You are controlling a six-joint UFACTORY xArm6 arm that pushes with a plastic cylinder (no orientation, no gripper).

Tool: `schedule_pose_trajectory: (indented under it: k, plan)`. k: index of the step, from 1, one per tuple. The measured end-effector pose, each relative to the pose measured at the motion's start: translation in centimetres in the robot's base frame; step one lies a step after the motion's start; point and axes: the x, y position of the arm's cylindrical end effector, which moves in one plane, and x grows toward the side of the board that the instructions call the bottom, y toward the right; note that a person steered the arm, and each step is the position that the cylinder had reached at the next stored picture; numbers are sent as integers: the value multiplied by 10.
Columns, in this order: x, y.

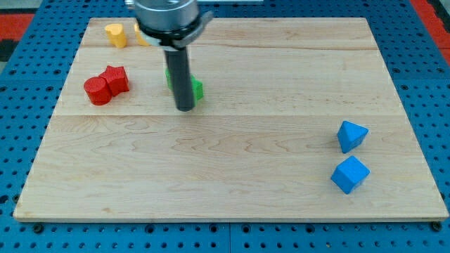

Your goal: Move the green star towards the centre of the board

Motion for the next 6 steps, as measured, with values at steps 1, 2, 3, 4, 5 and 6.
schedule_pose_trajectory:
  k: [1, 2, 3, 4, 5, 6]
  plan:
    - [0, -56]
    - [-15, -82]
    - [-47, -49]
    - [-52, -29]
    - [-52, -32]
    - [-52, -28]
